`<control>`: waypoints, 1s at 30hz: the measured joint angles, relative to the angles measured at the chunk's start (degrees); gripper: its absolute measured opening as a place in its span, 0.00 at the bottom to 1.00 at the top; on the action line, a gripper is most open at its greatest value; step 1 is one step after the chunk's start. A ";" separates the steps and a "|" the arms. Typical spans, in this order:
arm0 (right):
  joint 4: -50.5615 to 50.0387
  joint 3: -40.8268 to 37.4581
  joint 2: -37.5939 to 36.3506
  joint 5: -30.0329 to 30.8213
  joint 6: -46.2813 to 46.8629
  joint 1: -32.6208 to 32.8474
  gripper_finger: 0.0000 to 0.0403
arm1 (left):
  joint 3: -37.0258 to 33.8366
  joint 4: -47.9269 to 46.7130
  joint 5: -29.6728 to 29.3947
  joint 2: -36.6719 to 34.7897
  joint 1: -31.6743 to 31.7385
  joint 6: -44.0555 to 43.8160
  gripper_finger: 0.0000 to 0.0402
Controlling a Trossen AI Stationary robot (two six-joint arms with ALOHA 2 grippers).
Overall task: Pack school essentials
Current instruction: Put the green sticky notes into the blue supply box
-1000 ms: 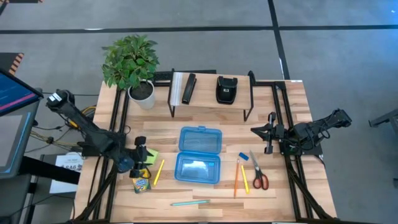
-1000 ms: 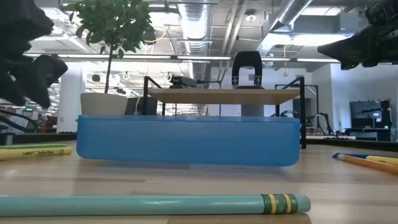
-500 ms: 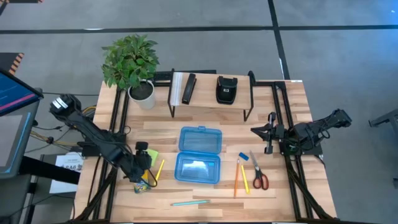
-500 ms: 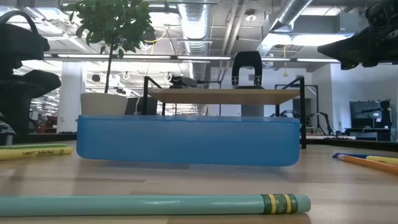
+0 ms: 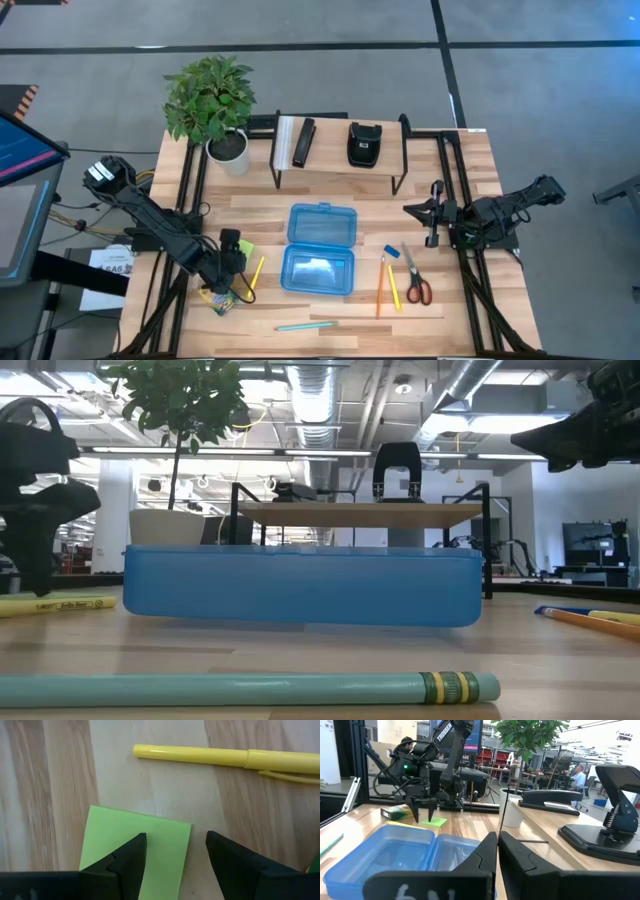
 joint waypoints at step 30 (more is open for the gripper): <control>0.00 0.01 0.00 -0.01 0.00 0.00 0.11 | 0.62 -0.59 0.95 0.13 0.03 3.65 0.11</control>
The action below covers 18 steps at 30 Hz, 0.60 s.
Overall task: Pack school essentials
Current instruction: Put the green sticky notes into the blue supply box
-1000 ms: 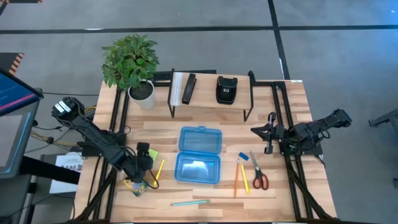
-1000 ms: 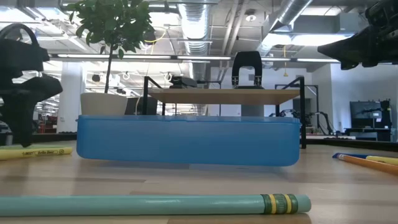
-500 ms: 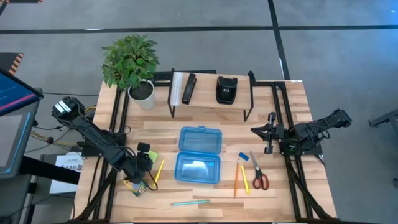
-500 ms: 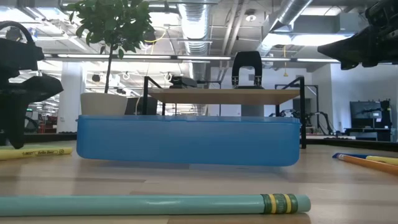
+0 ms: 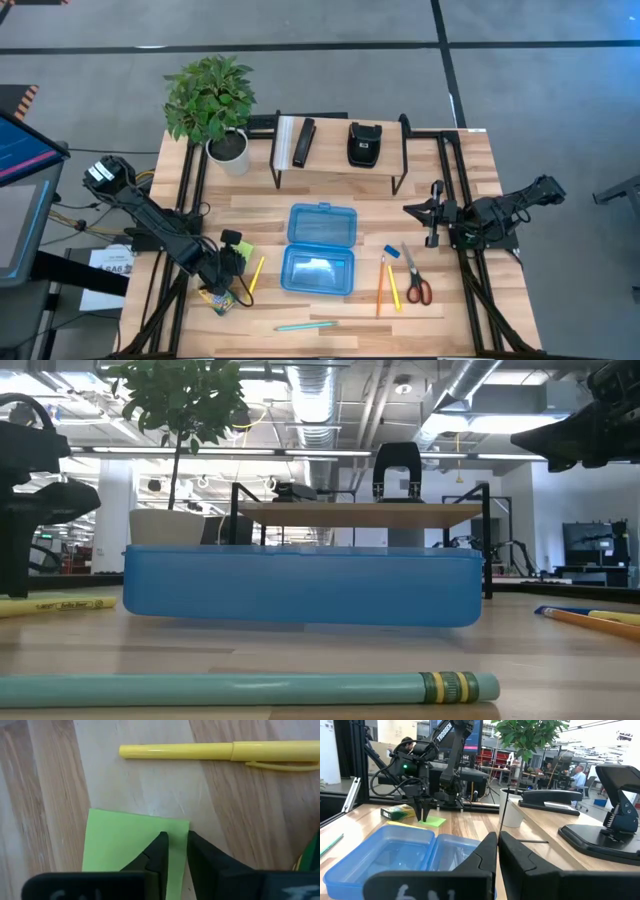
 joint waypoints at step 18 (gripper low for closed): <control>0.00 0.00 0.00 0.00 -0.01 0.00 0.11 | 7.01 -6.85 1.99 0.00 0.00 3.13 0.01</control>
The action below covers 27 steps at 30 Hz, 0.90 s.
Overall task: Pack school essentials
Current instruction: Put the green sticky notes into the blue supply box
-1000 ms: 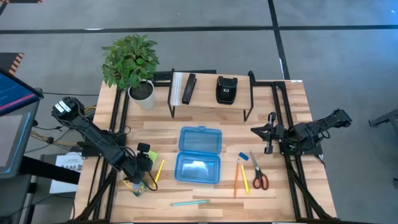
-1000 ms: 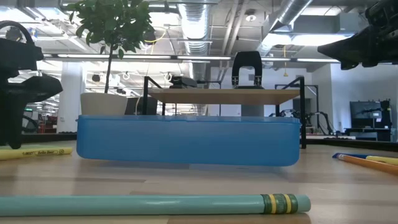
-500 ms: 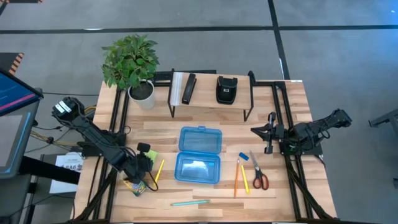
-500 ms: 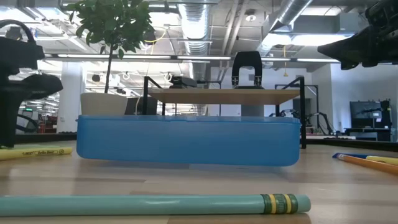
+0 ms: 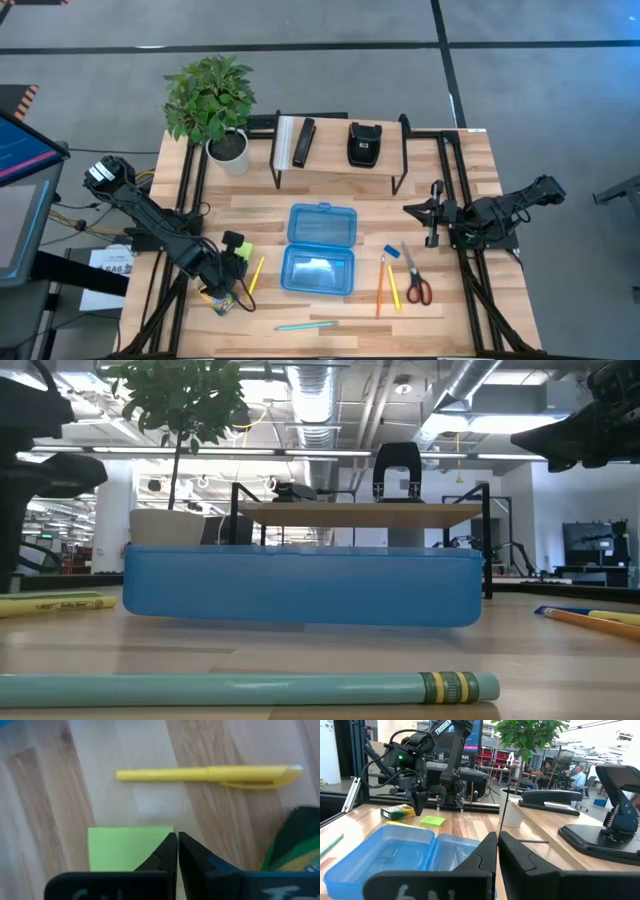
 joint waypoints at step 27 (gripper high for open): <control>0.00 -0.02 -0.02 0.01 0.01 -0.02 0.11 | -5.82 -0.72 -4.07 -0.17 -0.04 -6.61 0.74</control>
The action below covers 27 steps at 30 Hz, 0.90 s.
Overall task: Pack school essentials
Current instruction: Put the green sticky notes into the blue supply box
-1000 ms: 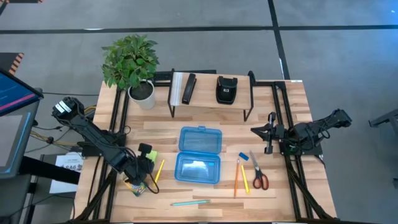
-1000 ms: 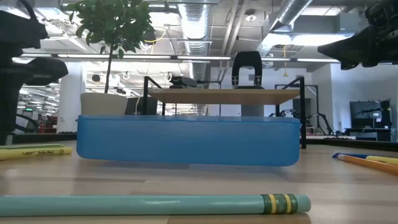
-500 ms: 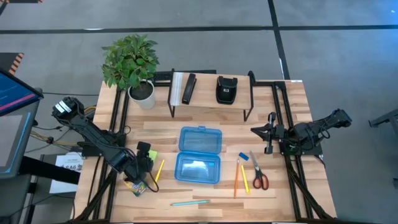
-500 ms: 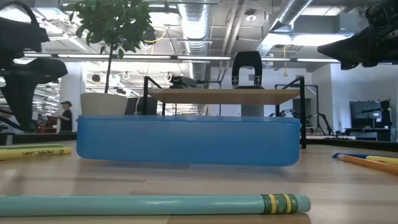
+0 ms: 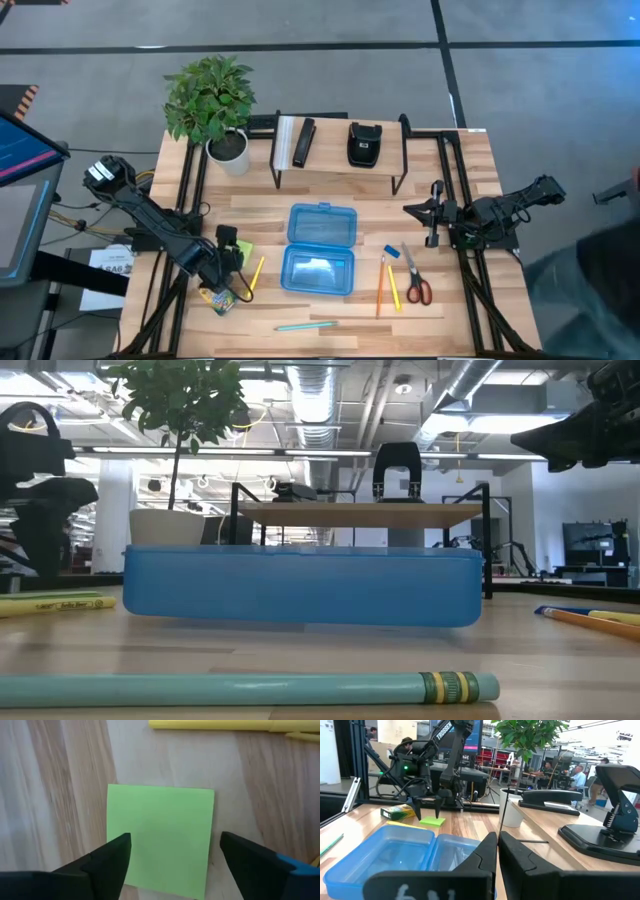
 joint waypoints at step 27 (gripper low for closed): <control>0.00 0.02 0.02 -0.02 -0.02 0.02 0.11 | 0.26 2.98 4.36 0.22 0.10 3.42 0.10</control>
